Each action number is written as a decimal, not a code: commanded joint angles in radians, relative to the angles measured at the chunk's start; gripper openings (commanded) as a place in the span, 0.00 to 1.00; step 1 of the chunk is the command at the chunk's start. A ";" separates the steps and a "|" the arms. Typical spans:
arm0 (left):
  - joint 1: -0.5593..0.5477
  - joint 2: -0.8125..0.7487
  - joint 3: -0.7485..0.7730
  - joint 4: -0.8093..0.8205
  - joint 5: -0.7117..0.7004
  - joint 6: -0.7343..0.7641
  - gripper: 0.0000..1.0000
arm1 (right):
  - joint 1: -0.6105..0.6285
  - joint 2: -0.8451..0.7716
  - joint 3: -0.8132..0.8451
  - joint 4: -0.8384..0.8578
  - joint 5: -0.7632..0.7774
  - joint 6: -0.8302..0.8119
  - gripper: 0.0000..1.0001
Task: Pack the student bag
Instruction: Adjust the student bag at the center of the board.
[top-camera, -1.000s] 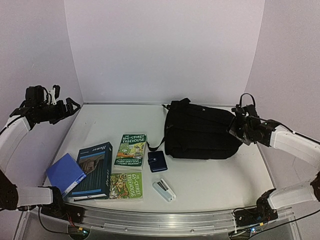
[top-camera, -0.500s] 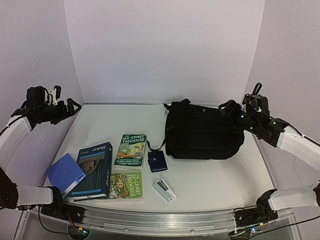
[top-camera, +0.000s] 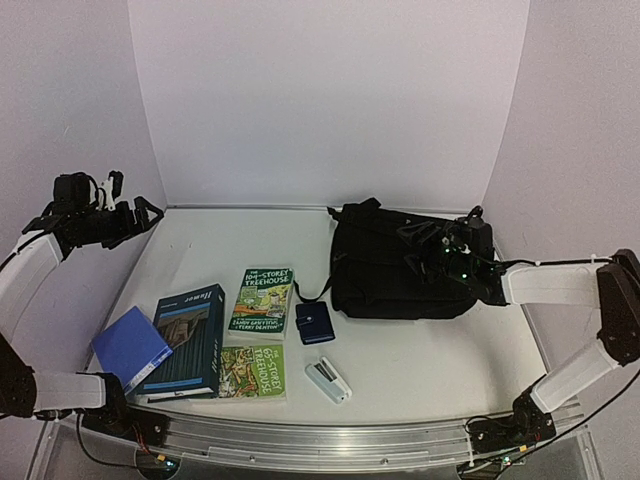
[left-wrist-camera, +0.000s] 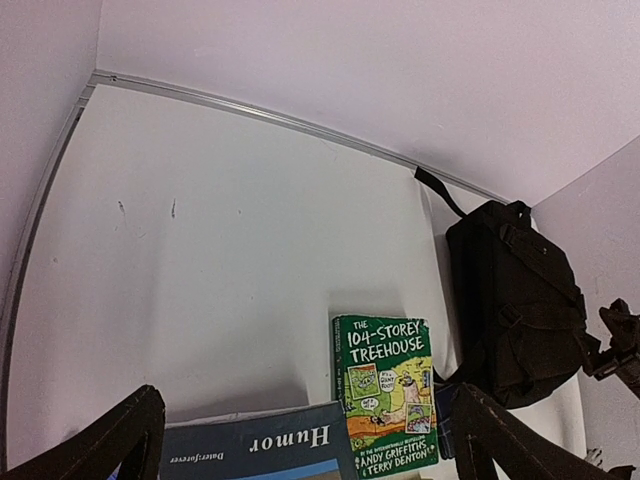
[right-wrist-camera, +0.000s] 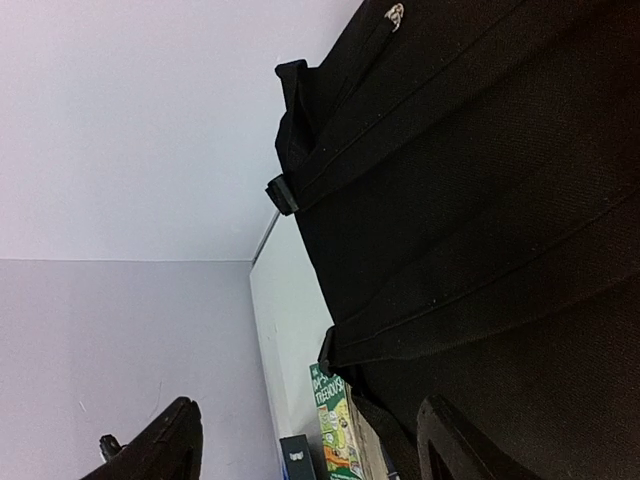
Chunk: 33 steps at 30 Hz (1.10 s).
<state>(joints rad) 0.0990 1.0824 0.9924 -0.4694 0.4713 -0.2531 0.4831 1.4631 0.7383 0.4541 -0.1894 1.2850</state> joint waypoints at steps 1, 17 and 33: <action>0.001 -0.007 0.000 0.031 0.015 0.014 1.00 | 0.005 0.092 0.005 0.167 -0.020 0.086 0.70; 0.000 -0.001 0.006 0.026 0.018 0.012 1.00 | 0.076 0.215 -0.010 0.217 0.066 0.203 0.65; 0.001 -0.008 0.000 0.031 0.017 0.014 1.00 | 0.075 0.340 0.041 0.231 0.236 0.140 0.12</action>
<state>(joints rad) 0.0990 1.0824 0.9924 -0.4698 0.4728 -0.2531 0.5571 1.7820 0.7650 0.6573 -0.0546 1.4444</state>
